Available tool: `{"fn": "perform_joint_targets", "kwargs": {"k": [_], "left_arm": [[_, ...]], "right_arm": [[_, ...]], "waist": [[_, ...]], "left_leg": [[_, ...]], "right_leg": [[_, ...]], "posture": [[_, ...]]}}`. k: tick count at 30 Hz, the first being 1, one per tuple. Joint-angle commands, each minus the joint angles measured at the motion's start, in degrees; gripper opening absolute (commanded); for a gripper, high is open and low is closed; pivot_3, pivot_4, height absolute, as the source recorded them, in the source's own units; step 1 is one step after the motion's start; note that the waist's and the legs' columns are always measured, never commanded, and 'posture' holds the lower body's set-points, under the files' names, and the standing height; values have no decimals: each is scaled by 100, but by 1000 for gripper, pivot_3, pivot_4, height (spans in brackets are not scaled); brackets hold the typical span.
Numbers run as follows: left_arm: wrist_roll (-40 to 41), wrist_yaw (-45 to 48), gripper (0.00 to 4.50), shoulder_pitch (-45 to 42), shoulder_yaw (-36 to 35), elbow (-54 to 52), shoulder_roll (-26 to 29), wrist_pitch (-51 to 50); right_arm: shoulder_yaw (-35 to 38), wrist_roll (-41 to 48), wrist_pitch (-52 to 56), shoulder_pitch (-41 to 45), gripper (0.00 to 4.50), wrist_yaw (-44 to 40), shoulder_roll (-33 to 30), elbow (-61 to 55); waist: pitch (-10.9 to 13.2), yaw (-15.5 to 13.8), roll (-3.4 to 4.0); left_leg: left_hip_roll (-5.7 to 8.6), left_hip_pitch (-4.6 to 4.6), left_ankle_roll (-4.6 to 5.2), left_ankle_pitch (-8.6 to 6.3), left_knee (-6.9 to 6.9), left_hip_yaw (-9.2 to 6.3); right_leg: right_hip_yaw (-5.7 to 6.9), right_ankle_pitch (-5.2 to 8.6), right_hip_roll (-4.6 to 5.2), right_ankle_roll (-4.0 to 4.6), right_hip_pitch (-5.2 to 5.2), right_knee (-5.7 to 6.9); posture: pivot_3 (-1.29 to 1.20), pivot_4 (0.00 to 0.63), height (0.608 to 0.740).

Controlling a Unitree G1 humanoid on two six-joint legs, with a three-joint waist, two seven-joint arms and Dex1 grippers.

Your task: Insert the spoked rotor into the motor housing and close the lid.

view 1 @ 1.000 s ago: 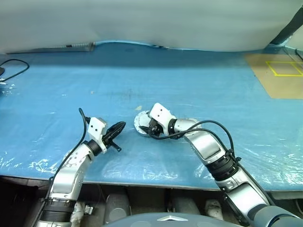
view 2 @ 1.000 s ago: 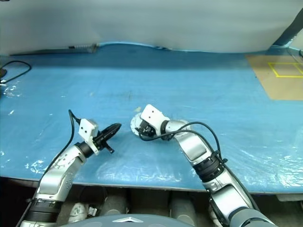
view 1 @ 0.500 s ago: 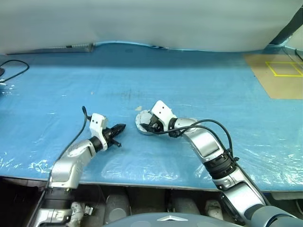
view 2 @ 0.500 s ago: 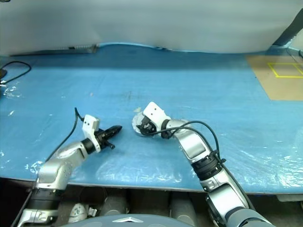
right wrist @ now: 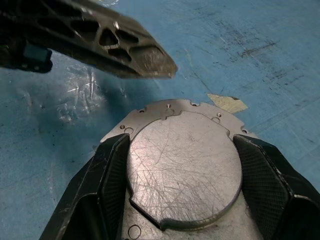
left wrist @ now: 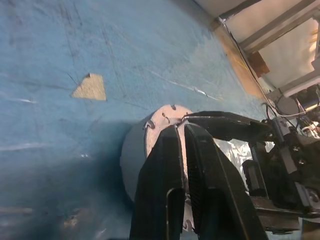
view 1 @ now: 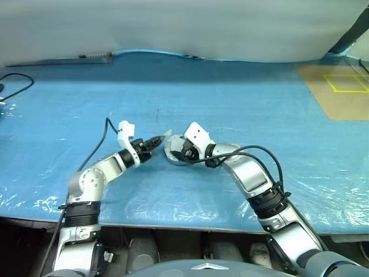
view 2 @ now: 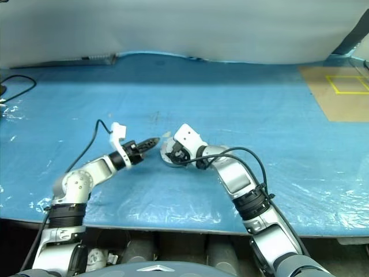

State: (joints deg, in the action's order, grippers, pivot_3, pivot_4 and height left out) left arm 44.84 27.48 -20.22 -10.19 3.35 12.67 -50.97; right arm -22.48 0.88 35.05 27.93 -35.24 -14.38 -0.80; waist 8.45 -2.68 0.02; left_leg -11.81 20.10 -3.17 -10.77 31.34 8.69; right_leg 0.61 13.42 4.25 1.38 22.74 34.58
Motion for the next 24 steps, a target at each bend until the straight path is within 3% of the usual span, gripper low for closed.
{"fn": "perform_joint_targets", "kwargs": {"k": [1,5,14,24], "left_arm": [[-241,96,226,-170,135,242,-22,237],[-614,119,226,-252,403,512,-7,367],[-693,269,226,-106,572,174,195,90],[-772,299,226,28,630,45,301,59]], "right_arm": [[-185,-107,527,-361,2955,10,-99,439],[-171,-107,557,-360,2955,30,-94,410],[-102,-35,613,-417,2955,26,-93,234],[-97,-37,623,-423,2955,68,-73,208]], "waist": [[0,0,0],[0,-3,-1],[-1,-8,0],[-1,-14,0]], "left_leg": [[0,0,0,0,-2,0],[2,-1,0,0,-5,-1],[2,-1,0,0,-15,-1],[4,0,-1,0,-31,-1]], "right_leg": [[0,0,0,0,0,0],[0,1,1,-1,-2,-6],[-1,19,2,-30,-3,-11],[0,10,2,-5,-4,-21]], "posture": [[0,150,740],[0,150,740],[0,150,740],[0,150,740]]}}
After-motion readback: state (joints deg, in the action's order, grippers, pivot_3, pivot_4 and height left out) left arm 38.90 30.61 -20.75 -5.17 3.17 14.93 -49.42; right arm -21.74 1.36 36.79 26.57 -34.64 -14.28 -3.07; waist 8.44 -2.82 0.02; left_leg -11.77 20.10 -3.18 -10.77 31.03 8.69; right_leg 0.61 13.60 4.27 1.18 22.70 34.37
